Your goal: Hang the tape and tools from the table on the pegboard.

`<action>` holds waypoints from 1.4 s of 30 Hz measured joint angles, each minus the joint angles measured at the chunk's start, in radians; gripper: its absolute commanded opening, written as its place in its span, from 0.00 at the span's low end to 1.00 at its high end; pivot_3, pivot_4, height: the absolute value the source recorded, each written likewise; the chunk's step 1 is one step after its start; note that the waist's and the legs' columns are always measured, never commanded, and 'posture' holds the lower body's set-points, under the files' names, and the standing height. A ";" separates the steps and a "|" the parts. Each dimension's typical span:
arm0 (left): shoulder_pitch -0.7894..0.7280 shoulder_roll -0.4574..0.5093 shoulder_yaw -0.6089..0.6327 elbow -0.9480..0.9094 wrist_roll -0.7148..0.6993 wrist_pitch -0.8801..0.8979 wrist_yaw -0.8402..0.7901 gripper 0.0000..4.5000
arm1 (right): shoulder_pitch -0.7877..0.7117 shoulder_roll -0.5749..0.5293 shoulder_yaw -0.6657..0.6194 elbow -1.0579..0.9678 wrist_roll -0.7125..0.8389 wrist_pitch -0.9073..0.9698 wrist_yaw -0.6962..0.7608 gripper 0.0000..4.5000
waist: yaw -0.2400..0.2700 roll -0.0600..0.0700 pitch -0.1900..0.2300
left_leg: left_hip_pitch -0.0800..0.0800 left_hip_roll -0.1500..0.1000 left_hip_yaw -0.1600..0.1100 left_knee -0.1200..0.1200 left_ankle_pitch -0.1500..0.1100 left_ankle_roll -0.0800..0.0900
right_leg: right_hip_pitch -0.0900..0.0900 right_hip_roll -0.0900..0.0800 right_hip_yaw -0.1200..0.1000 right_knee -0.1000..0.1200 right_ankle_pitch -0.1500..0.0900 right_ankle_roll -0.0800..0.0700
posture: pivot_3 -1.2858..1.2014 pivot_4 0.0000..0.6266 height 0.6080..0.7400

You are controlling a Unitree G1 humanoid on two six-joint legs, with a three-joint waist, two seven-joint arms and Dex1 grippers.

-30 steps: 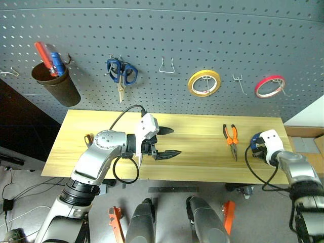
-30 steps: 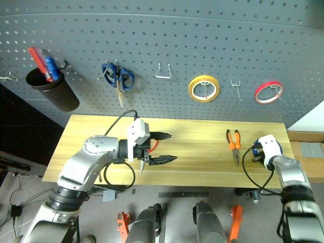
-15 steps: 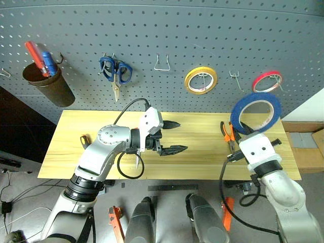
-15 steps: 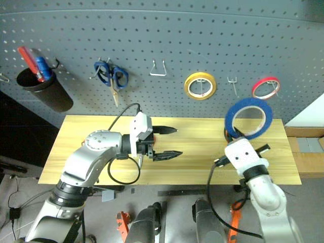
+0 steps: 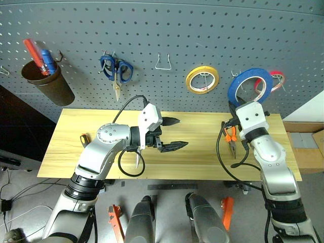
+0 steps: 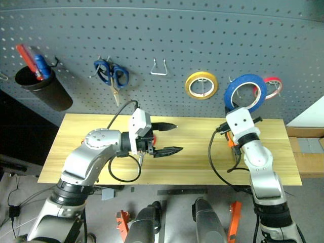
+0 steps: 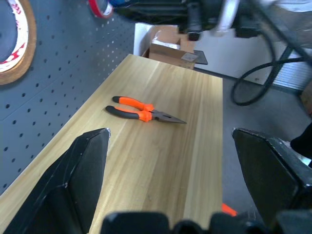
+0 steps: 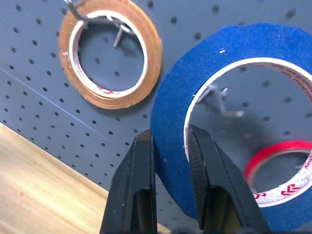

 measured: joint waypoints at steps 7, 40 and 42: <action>0.001 0.003 0.008 0.001 0.000 0.000 0.007 0.96 | 0.060 0.029 0.000 0.036 0.016 -0.035 0.007 0.43 | 0.002 0.000 0.000 | 0.000 0.000 -0.002 0.000 0.000 0.000 | 0.000 0.000 -0.001 0.000 0.000 -0.001 | 0.48 0.55 1.00; -0.017 0.134 0.004 0.193 0.113 -0.151 -0.130 0.96 | -0.386 0.114 -0.265 0.803 0.231 0.546 -0.104 0.71 | 0.000 0.003 0.002 | -0.005 0.000 0.000 0.001 0.001 0.002 | -0.005 0.000 0.000 0.002 0.003 -0.002 | 0.49 0.53 1.00; -0.007 0.135 0.005 0.183 0.109 -0.151 -0.130 0.96 | -0.387 0.115 -0.265 0.796 0.242 0.559 -0.106 0.56 | 0.000 0.003 0.002 | -0.005 0.000 0.000 0.001 0.001 0.002 | -0.005 0.000 -0.001 0.002 0.003 -0.002 | 0.48 0.52 1.00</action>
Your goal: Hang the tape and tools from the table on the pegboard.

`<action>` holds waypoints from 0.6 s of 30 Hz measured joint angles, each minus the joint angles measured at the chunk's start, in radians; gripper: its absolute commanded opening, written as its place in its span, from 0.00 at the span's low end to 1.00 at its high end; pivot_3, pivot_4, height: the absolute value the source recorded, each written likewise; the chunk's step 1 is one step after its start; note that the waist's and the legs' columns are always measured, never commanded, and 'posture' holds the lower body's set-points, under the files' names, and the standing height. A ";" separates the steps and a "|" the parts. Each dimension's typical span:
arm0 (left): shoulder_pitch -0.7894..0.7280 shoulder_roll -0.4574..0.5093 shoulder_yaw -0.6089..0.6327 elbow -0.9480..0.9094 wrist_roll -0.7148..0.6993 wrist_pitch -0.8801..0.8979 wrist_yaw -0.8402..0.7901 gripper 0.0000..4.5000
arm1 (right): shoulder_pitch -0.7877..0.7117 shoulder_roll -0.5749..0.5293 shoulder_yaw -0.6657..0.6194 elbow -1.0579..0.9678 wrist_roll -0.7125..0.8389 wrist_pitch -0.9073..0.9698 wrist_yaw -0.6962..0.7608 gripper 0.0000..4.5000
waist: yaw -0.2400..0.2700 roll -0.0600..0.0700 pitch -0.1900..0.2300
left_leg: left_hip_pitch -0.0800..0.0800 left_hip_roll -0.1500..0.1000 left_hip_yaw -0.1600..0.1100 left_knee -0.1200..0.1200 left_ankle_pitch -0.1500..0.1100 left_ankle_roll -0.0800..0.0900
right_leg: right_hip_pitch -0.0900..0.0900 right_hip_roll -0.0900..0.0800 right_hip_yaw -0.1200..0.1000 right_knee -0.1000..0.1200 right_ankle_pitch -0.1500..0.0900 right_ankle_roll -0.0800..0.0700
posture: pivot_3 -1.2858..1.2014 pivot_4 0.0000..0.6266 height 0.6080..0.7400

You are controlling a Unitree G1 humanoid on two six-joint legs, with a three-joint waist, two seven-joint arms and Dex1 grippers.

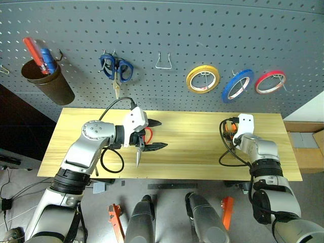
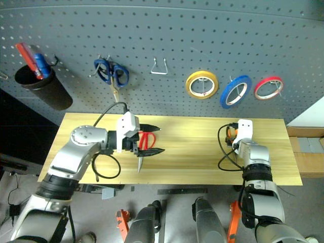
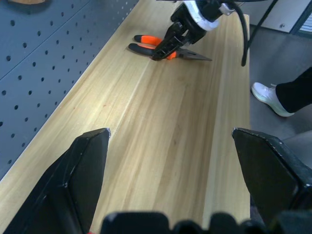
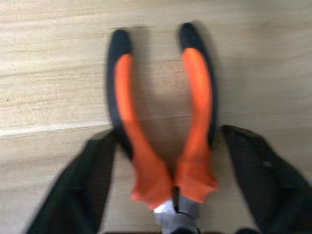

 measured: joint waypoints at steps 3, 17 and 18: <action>0.013 0.003 0.004 -0.004 -0.008 0.011 0.000 0.96 | 0.011 0.006 0.012 -0.026 0.002 0.011 -0.003 0.52 | 0.000 0.000 0.000 | 0.000 0.000 0.000 0.000 0.000 0.000 | 0.000 0.000 0.000 0.000 0.000 0.000 | 0.48 0.50 1.00; 0.137 0.011 0.150 -0.093 -0.095 0.062 0.070 0.96 | 0.299 0.104 0.161 -0.926 0.086 0.390 0.005 0.51 | -0.002 0.000 -0.001 | -0.002 0.001 -0.001 0.000 0.000 -0.001 | -0.004 -0.001 -0.001 0.001 0.000 0.000 | 0.48 0.46 1.00; 0.143 0.012 0.160 -0.094 -0.098 0.064 0.075 0.96 | 0.313 0.109 0.188 -0.996 0.096 0.414 0.007 0.51 | -0.001 0.000 -0.001 | -0.002 0.001 -0.002 0.000 0.001 -0.001 | -0.004 -0.001 -0.001 0.001 0.000 0.000 | 0.48 0.45 1.00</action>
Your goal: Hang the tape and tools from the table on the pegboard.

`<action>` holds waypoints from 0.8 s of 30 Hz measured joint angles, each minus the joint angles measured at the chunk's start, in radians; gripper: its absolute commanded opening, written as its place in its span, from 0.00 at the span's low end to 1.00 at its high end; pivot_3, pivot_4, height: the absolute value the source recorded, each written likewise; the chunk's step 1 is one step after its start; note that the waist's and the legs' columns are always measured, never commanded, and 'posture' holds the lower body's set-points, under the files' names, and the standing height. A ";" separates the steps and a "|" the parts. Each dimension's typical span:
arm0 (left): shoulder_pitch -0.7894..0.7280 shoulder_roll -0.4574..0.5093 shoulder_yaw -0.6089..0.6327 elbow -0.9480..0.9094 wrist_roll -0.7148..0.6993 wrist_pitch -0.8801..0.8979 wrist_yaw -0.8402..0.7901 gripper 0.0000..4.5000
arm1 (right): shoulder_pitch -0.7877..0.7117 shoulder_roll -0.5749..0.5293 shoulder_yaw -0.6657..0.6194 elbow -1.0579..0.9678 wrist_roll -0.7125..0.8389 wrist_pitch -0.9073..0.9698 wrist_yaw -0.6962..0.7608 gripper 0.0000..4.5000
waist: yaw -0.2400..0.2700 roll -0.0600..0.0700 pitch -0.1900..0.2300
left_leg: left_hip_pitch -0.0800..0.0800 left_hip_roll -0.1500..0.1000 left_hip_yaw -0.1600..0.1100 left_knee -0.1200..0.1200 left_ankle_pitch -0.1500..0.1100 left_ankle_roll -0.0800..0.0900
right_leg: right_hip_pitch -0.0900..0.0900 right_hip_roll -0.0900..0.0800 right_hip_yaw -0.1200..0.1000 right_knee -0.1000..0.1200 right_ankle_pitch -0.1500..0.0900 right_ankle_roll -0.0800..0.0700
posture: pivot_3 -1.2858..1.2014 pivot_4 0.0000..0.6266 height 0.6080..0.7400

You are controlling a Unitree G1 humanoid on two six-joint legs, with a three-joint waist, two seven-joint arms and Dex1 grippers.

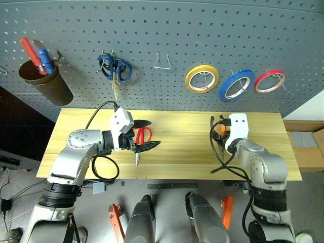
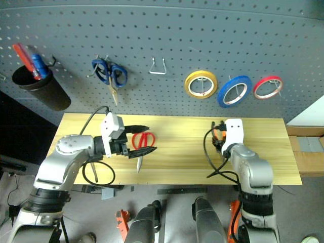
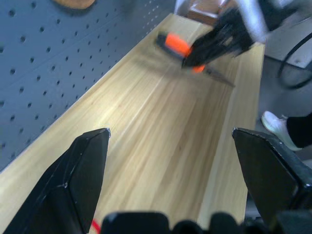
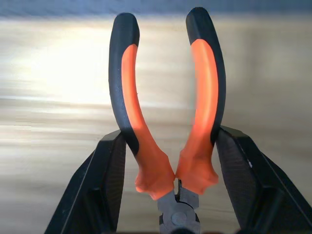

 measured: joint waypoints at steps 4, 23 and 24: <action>0.018 0.016 0.049 -0.016 -0.024 0.012 0.021 0.96 | 0.016 0.049 0.113 -0.221 0.043 0.077 0.000 0.51 | -0.003 0.000 0.000 | 0.000 0.000 0.000 0.000 0.001 -0.001 | 0.000 0.000 0.000 0.000 0.000 0.000 | 0.48 0.43 1.00; 0.057 0.022 0.204 -0.020 -0.059 -0.032 0.156 0.96 | -0.537 0.137 0.191 0.241 -0.019 -0.427 0.013 0.51 | 0.006 -0.016 -0.065 | -0.001 0.000 -0.002 -0.001 0.002 -0.004 | 0.000 -0.003 -0.006 0.000 0.002 -0.003 | 0.53 0.20 1.00; 0.056 0.022 0.204 -0.020 -0.059 -0.034 0.163 0.96 | -0.557 0.144 0.184 0.280 -0.022 -0.461 0.010 0.51 | 0.007 -0.016 -0.071 | -0.001 0.000 -0.002 -0.001 0.002 -0.004 | 0.000 -0.003 -0.006 0.000 0.002 -0.003 | 0.53 0.19 1.00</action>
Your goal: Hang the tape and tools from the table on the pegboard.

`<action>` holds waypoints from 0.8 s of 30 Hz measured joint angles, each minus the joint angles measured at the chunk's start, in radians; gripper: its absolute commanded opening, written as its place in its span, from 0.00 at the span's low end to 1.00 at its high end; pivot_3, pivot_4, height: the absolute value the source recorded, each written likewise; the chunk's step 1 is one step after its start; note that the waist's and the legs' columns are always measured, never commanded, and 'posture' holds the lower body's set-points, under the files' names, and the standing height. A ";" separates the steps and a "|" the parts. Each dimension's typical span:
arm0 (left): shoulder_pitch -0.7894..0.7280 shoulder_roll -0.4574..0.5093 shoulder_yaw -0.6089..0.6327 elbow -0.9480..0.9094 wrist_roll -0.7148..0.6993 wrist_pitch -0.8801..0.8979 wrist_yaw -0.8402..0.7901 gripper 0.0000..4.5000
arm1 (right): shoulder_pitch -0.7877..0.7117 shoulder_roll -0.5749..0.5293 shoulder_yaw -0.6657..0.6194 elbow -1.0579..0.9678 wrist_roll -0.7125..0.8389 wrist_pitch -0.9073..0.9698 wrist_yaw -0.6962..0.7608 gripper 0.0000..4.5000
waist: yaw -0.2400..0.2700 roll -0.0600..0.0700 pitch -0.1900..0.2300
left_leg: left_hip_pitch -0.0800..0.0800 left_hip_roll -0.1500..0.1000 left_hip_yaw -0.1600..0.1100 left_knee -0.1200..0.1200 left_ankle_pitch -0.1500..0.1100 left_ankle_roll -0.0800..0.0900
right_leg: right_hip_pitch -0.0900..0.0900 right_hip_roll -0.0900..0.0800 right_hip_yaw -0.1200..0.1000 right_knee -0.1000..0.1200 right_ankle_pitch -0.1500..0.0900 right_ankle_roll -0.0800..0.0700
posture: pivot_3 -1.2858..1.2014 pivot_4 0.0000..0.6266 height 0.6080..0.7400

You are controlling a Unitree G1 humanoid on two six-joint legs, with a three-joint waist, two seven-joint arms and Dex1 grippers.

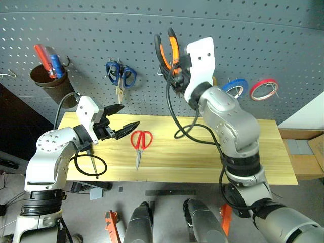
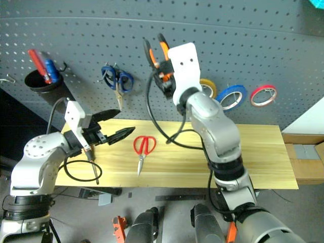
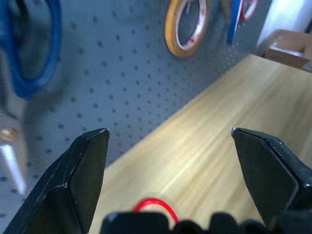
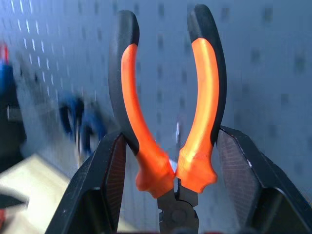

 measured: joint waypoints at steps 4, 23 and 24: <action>0.000 -0.002 0.001 -0.002 0.000 -0.016 0.025 0.96 | -0.069 0.019 -0.016 0.134 -0.020 -0.114 -0.012 0.51 | 0.006 -0.001 -0.016 | 0.000 0.000 0.001 0.000 0.000 0.000 | 0.000 0.000 0.000 0.000 0.001 -0.002 | 0.54 0.17 1.00; -0.095 -0.052 -0.040 0.038 0.003 -0.042 0.049 0.96 | -0.185 0.116 -0.042 0.623 -0.126 -0.605 -0.076 0.51 | 0.023 -0.001 -0.042 | 0.003 0.000 0.001 0.002 0.002 -0.002 | 0.000 0.002 0.001 0.008 0.002 -0.003 | 0.53 0.19 1.00; -0.098 -0.056 -0.041 0.046 0.004 -0.042 0.050 0.96 | -0.185 0.116 -0.042 0.648 -0.137 -0.638 -0.078 0.51 | 0.023 -0.001 -0.042 | 0.003 0.000 0.001 0.002 0.002 -0.002 | 0.000 0.002 0.001 0.008 0.002 -0.003 | 0.54 0.19 1.00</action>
